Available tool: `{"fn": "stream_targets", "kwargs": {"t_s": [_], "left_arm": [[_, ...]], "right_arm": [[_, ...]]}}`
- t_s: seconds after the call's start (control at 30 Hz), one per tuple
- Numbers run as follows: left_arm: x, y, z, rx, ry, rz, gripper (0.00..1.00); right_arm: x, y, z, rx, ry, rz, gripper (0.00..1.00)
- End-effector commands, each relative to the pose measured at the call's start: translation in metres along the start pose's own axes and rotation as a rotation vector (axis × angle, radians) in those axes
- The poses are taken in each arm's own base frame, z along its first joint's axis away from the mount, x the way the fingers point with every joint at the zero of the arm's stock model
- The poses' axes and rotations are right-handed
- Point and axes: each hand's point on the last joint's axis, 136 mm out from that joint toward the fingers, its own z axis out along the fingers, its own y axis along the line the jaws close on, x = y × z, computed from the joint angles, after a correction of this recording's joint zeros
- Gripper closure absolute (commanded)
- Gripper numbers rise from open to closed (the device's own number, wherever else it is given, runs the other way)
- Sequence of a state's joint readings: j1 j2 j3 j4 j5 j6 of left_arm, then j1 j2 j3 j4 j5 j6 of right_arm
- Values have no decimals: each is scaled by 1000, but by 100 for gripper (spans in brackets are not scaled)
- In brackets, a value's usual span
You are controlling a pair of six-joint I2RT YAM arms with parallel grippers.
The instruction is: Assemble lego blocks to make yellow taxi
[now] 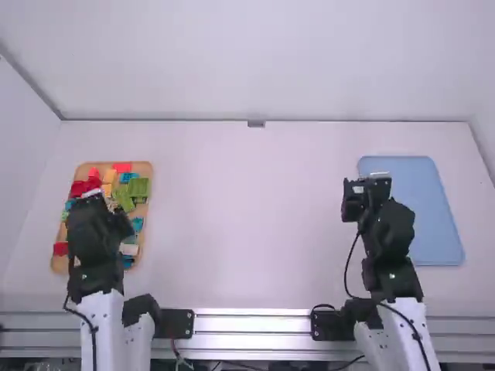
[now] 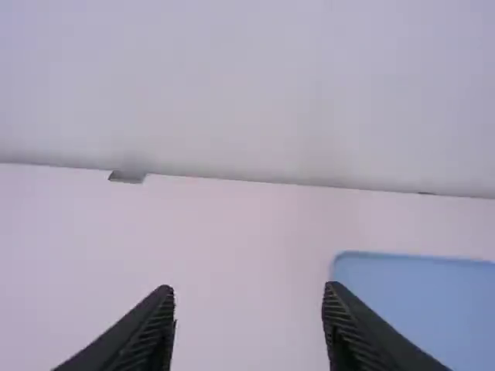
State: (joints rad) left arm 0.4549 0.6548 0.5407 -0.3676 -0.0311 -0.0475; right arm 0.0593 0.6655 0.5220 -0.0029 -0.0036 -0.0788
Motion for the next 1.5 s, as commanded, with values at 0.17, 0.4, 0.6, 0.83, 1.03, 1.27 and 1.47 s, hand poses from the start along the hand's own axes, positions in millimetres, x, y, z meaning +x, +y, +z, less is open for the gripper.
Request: {"fn": "stream_targets", "kwargs": {"t_s": [0.17, 0.4, 0.6, 0.83, 1.03, 1.27, 1.47], "left_arm": [[-30, 53, 15, -91, 228, -40, 34], [-22, 111, 39, -137, 508, -71, 21], [-4, 153, 54, -180, 651, -126, 13], [24, 180, 73, -100, 774, -107, 5], [43, 186, 95, -37, 841, -120, 3], [54, 168, 122, -8, 895, -41, 7], [63, 158, 132, -40, 929, -6, 13]], "right_arm": [[-52, 7, 27, -29, -25, -41, 34], [-77, 12, 57, -47, -21, -65, 21], [-91, 16, 78, -57, -19, -80, 13], [-100, 21, 100, -69, -12, -95, 6], [-103, 23, 110, -74, -7, -101, 2], [-103, 24, 112, -76, -6, -102, 2], [-103, 24, 112, -76, -4, -103, 2]]}}
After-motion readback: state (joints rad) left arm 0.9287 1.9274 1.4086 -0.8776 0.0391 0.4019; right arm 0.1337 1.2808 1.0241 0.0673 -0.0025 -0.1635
